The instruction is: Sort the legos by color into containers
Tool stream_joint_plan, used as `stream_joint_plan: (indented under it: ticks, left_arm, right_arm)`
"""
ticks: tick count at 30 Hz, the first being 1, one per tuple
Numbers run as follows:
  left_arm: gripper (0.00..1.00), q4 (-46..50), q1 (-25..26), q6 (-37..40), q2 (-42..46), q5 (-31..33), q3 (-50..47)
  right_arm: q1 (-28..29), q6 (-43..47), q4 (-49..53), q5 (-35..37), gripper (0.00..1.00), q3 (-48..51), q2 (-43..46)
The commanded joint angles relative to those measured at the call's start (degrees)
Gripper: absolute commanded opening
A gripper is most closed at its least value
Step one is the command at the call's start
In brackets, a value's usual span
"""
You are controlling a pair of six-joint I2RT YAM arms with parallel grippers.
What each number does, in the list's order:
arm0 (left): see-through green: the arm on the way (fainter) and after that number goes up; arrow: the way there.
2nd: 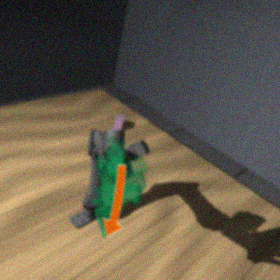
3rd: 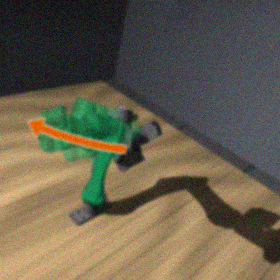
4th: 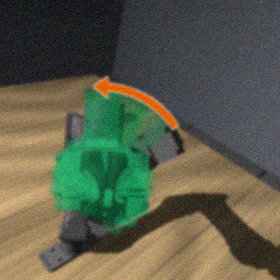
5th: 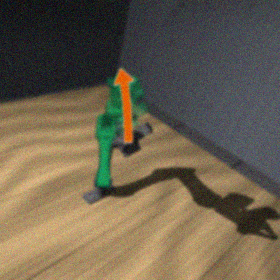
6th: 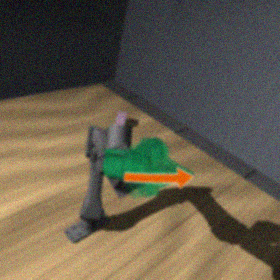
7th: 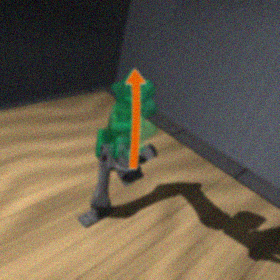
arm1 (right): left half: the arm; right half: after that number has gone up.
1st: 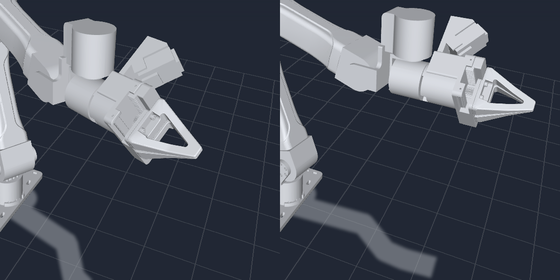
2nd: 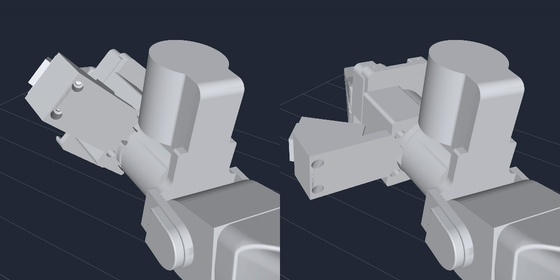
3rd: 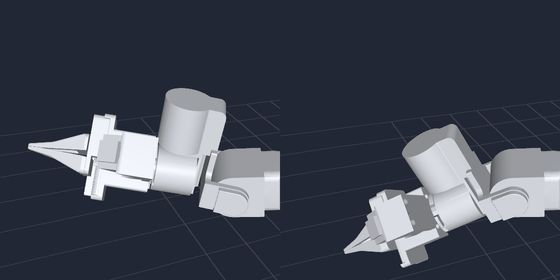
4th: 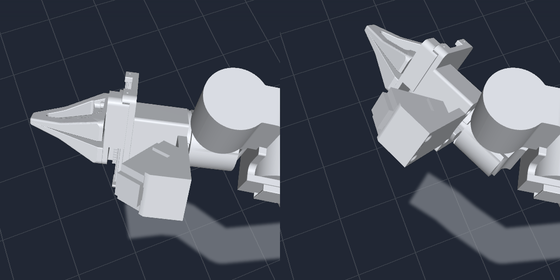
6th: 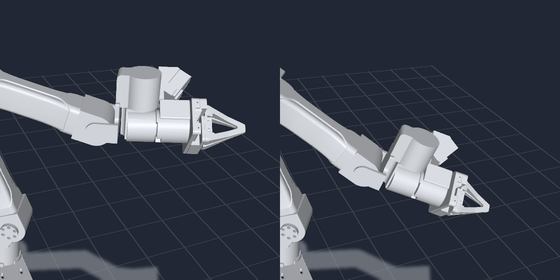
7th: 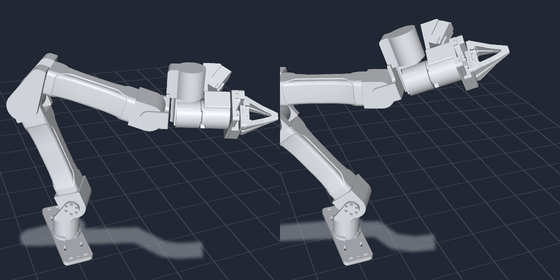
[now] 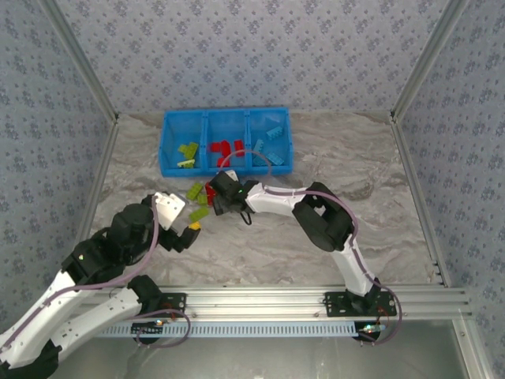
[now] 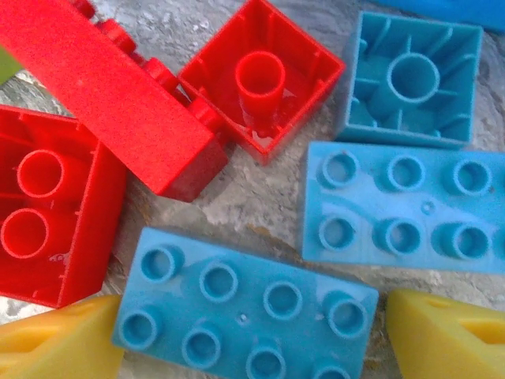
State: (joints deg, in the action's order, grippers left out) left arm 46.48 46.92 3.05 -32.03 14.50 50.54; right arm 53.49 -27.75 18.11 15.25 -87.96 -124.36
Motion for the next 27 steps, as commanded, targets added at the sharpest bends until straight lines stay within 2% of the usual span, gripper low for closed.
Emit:
stream_joint_plan:
  ticks: [1,4,10,17,21,24,27]
  left_arm:
    - [0.99,-1.4,-0.2,0.8,-0.3,-0.9,-0.7]
    - [0.99,-1.6,-0.2,0.6,-0.7,-1.2,-1.0]
    - [0.99,-2.8,-0.2,0.6,-0.9,-1.9,-1.1]
    - [0.99,-6.5,-0.2,-0.8,-1.3,-4.1,-1.5]
    - [0.99,-9.9,-0.2,-2.6,-2.6,-4.6,-1.8]
    - [0.99,-11.3,-0.3,-3.6,-4.5,-4.2,-1.8]
    - [0.99,-12.6,-0.7,-5.0,-6.7,-3.9,-1.9]
  right_arm:
    - [-0.1,0.4,0.3,0.3,0.82,-2.3,-2.6]
    - [-0.1,0.3,0.8,0.4,0.77,-3.1,-3.2]
    - [0.2,0.1,2.4,1.9,0.58,-2.0,-1.0]
    - [1.1,-0.8,-1.3,3.0,0.56,9.5,13.2]
    - [1.2,0.3,-3.0,7.6,0.56,16.9,24.8]
    - [-2.5,2.5,-3.8,10.4,0.57,19.1,30.9]
    - [-9.3,5.0,-4.0,8.4,0.56,18.2,30.5]
